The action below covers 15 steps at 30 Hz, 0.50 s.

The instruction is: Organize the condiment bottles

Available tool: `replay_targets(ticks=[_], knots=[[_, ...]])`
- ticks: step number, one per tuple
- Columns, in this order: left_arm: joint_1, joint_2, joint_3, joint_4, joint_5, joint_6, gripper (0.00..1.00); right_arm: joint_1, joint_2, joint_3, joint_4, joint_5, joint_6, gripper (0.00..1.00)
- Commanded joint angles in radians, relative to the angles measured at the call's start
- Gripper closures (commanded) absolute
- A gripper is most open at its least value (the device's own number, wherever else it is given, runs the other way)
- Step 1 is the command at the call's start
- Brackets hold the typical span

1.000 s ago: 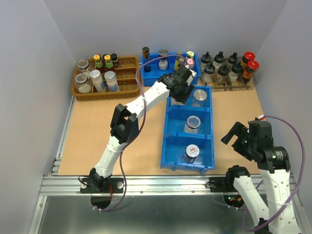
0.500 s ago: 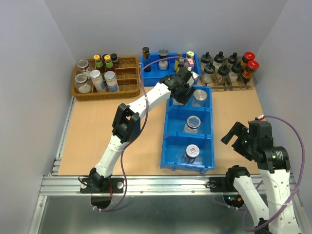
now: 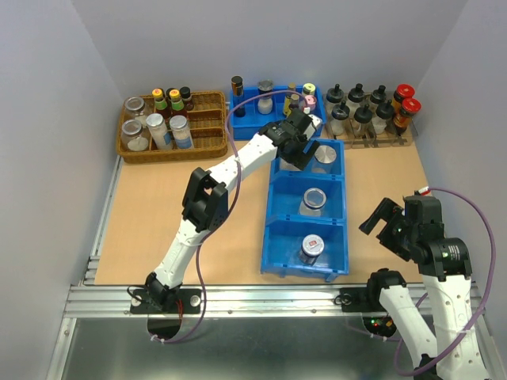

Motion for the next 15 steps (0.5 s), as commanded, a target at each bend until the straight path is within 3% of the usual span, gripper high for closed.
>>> replay_targets(ticks=[1,8,11,15], knots=[[0.007,-0.101,-0.011,0.043,-0.022,-0.002,0.01,-0.003,-0.007,-0.011,0.032,0.008,0.007,0.00],[0.010,-0.179,-0.037,0.024,0.001,-0.046,0.01,-0.003,-0.014,-0.009,0.032,0.011,0.010,0.00],[0.009,-0.297,-0.121,0.046,0.018,-0.080,0.01,-0.004,-0.021,-0.003,0.029,0.012,0.010,0.00],[0.007,-0.565,-0.328,0.108,0.049,-0.138,0.01,-0.001,-0.030,0.008,0.029,0.012,-0.011,0.00]])
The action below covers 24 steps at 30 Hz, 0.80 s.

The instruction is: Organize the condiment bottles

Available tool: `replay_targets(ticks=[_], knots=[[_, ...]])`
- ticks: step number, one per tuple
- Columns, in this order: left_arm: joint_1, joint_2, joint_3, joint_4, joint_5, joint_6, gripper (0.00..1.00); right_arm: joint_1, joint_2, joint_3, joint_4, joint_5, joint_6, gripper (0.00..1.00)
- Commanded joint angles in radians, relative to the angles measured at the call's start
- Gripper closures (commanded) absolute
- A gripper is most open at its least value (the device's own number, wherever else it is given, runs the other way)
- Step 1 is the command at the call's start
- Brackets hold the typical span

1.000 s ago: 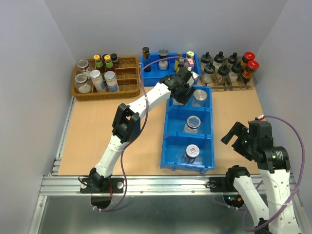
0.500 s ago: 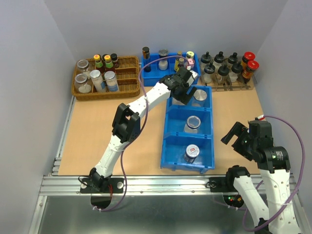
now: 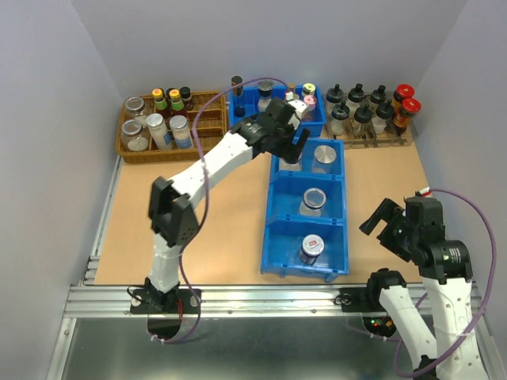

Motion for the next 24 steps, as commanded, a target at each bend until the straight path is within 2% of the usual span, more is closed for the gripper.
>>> replay_targets(ticks=[1,3,6,9,16,24], knots=[[-0.001,-0.358,-0.165,0.098,0.034,-0.080,0.01,-0.001,-0.019,0.018,0.030,0.012,-0.017,0.00],[-0.002,-0.526,-0.269,0.162,0.069,-0.114,0.01,-0.003,-0.035,0.031,0.036,0.006,-0.027,0.00],[-0.002,-0.753,-0.534,0.265,0.113,-0.172,0.01,-0.003,-0.062,0.049,0.060,-0.006,-0.038,0.00],[-0.002,-0.928,-0.677,0.302,0.130,-0.224,0.01,-0.003,-0.079,0.058,0.079,-0.023,-0.049,0.00],[-0.002,-1.148,-0.814,0.270,0.153,-0.275,0.01,-0.003,-0.131,0.045,0.105,-0.080,-0.067,0.00],[-0.002,-1.293,-0.833,0.264,0.151,-0.326,0.01,-0.004,-0.182,0.040,0.108,-0.092,-0.075,0.00]])
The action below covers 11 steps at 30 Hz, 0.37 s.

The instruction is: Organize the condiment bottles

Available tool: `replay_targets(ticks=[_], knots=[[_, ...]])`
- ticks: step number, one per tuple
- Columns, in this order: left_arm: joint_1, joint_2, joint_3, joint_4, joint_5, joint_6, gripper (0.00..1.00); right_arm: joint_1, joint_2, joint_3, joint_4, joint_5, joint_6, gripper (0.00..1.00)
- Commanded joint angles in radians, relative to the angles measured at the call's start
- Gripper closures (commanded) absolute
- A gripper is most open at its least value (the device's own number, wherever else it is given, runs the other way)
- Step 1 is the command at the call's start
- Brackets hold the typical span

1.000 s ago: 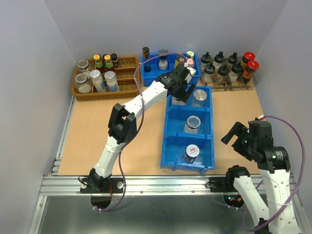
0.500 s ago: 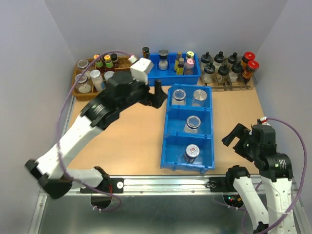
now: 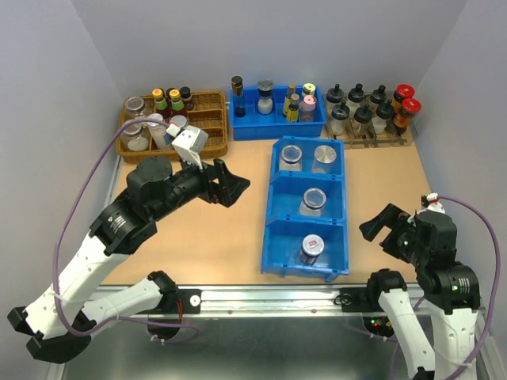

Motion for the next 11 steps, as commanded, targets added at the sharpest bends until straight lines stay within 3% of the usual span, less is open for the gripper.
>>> replay_targets(ticks=[1,11], knots=[[-0.002,-0.074,0.016,0.044,0.011,-0.038,0.01,-0.003,-0.031,0.036,0.057,-0.011,-0.016,0.00],[-0.002,-0.085,0.068,0.026,-0.006,-0.035,0.06,-0.003,-0.038,0.065,0.071,0.010,-0.013,0.00]])
